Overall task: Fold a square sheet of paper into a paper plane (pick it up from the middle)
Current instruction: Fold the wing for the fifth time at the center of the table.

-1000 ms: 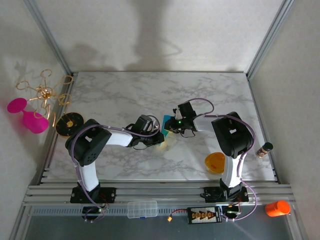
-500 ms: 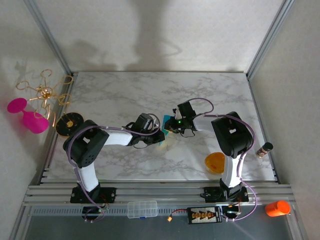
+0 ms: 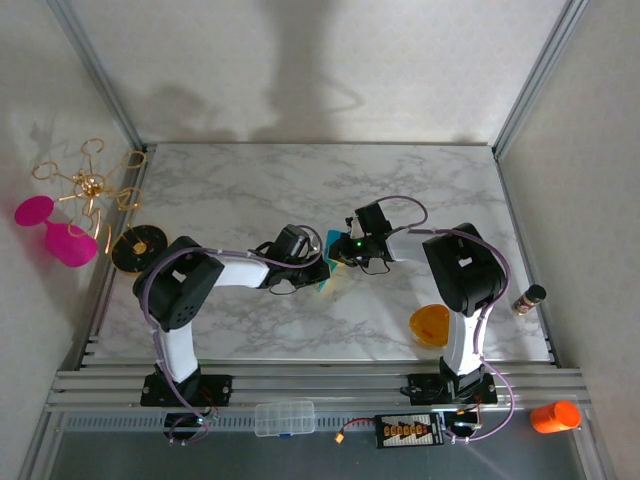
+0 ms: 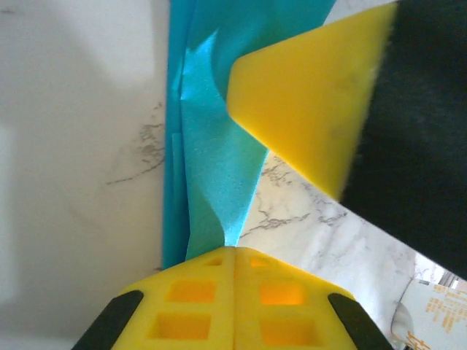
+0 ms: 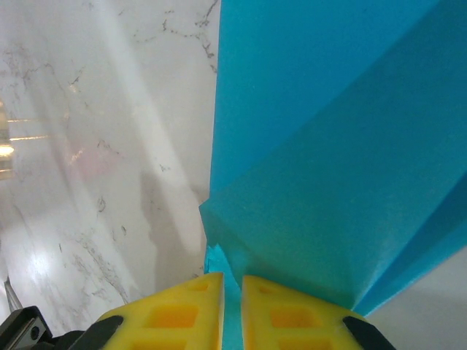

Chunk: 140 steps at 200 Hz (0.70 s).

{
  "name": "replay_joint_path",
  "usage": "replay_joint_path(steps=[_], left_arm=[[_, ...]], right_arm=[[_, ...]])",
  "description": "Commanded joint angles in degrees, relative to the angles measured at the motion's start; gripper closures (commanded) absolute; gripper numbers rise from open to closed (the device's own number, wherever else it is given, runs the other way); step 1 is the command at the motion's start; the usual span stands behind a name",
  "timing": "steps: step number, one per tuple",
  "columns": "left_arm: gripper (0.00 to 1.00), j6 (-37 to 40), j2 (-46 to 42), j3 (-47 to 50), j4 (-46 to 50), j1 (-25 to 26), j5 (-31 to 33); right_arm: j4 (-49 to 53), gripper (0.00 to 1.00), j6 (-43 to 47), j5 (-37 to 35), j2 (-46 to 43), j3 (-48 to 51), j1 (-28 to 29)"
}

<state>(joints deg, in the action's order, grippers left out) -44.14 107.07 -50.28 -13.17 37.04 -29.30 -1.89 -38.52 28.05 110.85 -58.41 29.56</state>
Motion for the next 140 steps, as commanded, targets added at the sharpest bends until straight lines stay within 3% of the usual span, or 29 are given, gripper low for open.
replay_joint_path(steps=[1, 140], left_arm=[[0.95, 1.37, 1.08, 0.06, 2.77, 0.36, 1.0], [0.96, 7.11, -3.35, 3.17, 15.2, 2.86, 4.15]], right_arm=[[3.78, 0.84, 1.12, -5.11, 4.01, 0.84, 1.0], [5.23, 0.84, 1.17, -7.91, 5.08, 0.76, 1.11]])
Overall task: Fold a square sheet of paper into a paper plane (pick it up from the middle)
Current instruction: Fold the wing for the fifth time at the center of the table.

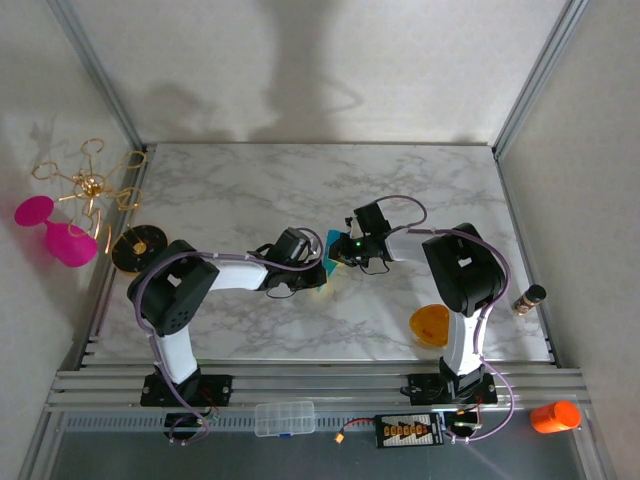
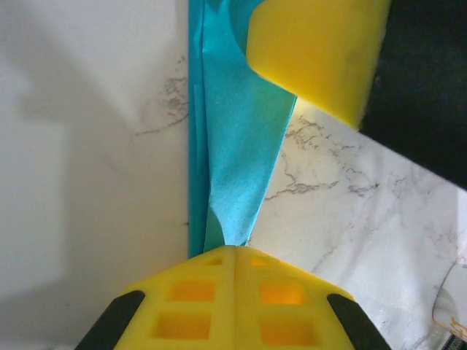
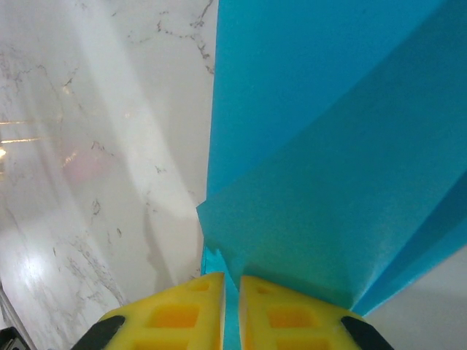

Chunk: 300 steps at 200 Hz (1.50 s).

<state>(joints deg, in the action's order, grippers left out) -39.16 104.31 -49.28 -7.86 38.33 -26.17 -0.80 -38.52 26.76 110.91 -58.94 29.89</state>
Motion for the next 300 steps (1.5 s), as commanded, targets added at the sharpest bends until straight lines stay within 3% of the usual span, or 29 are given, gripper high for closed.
replay_joint_path(steps=[1, 136, 171, 227, 272, 300], left_arm=[[0.96, 2.14, -0.6, 2.12, 9.97, 1.62, 1.03], [0.96, 7.69, -7.23, -1.0, 18.51, 3.16, 1.98], [0.96, 5.07, -9.55, -2.32, 12.91, 1.81, 3.22], [0.97, -1.91, -5.07, -3.0, 3.46, 0.35, 0.57], [0.89, 0.64, -12.44, 0.22, 13.63, 0.44, 4.82], [0.87, 0.49, -14.32, 0.67, 11.76, 0.26, 4.76]], right_arm=[[4.14, 0.84, 1.17, -6.63, 5.01, 1.28, 0.78], [4.21, 0.84, 1.03, -6.76, 4.98, 1.46, 0.96], [4.06, 0.84, 0.91, -6.67, 5.18, 1.28, 0.97], [4.28, 0.84, 0.92, -6.59, 4.78, 1.37, 1.0], [4.61, 0.84, 0.95, -6.28, 4.58, 0.94, 1.0], [4.8, 0.84, 1.08, -6.17, 4.4, 0.76, 1.03]])
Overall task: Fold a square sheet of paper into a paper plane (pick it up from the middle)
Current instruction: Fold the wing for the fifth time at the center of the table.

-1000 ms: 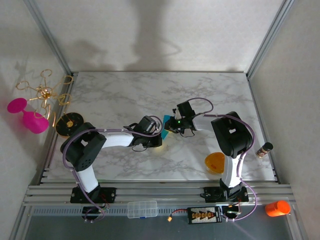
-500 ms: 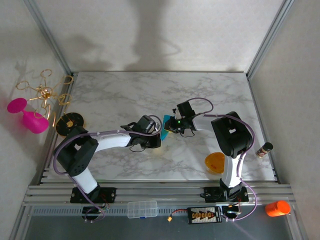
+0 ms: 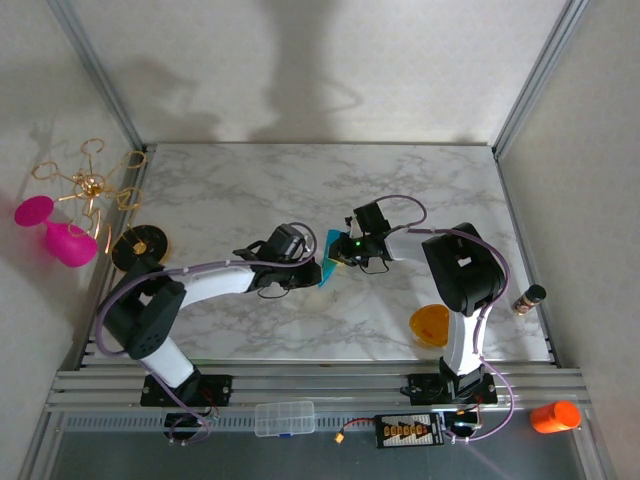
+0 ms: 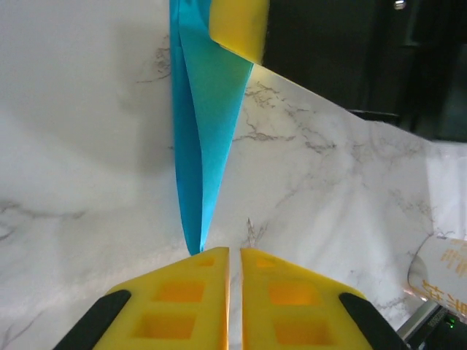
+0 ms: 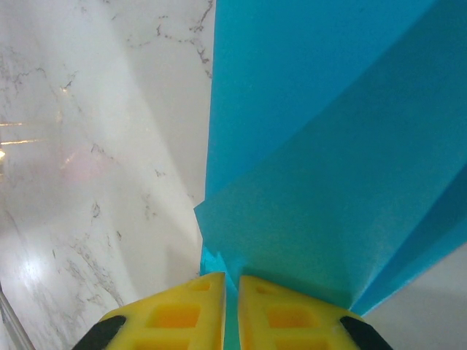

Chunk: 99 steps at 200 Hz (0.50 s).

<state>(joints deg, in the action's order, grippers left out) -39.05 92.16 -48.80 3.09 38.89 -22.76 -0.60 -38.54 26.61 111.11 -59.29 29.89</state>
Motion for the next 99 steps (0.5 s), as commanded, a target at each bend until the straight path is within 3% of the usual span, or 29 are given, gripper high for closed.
replay_joint_path(steps=[1, 99], left_arm=[[0.87, 0.38, -2.08, 0.1, 0.66, -0.35, 1.24], [0.91, 2.06, 13.86, -8.16, -2.62, 0.16, -0.71]], right_arm=[[4.58, 0.84, 1.1, -5.99, 4.21, 1.1, 1.04], [3.85, 0.85, 0.92, -5.94, 4.37, 2.31, 1.14]])
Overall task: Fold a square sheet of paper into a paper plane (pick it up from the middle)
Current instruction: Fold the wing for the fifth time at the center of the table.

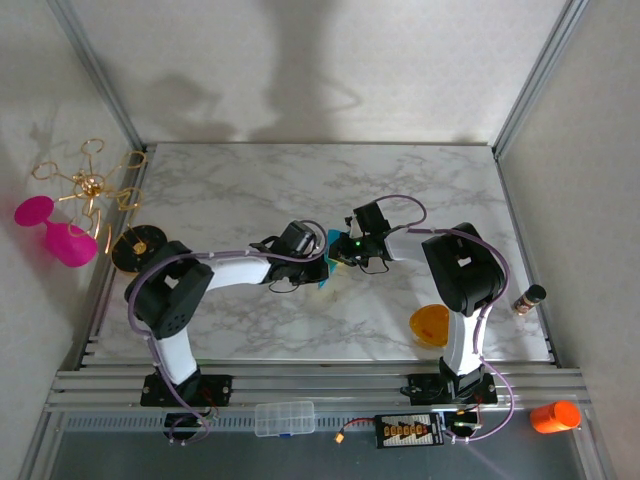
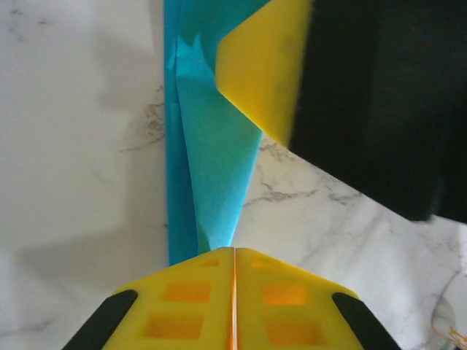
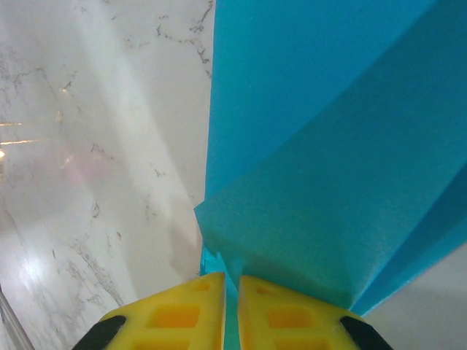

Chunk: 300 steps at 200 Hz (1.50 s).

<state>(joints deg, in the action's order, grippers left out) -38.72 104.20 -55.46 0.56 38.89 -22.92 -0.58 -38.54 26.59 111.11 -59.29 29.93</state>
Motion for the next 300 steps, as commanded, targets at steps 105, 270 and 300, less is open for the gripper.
replay_joint_path(steps=[105, 270, 300], left_arm=[[0.95, 9.24, 0.49, 2.15, 11.34, 2.22, -0.66], [0.95, 5.42, -2.09, -2.89, 4.9, 1.89, 0.86], [0.95, 5.77, 0.27, -2.66, 4.76, 1.8, 1.98]], right_arm=[[4.09, 0.85, 1.1, -6.0, 4.91, 2.05, 1.1], [3.57, 0.85, 0.93, -5.88, 4.99, 2.69, 1.19], [3.57, 0.85, 0.98, -5.82, 4.9, 2.73, 1.22]])
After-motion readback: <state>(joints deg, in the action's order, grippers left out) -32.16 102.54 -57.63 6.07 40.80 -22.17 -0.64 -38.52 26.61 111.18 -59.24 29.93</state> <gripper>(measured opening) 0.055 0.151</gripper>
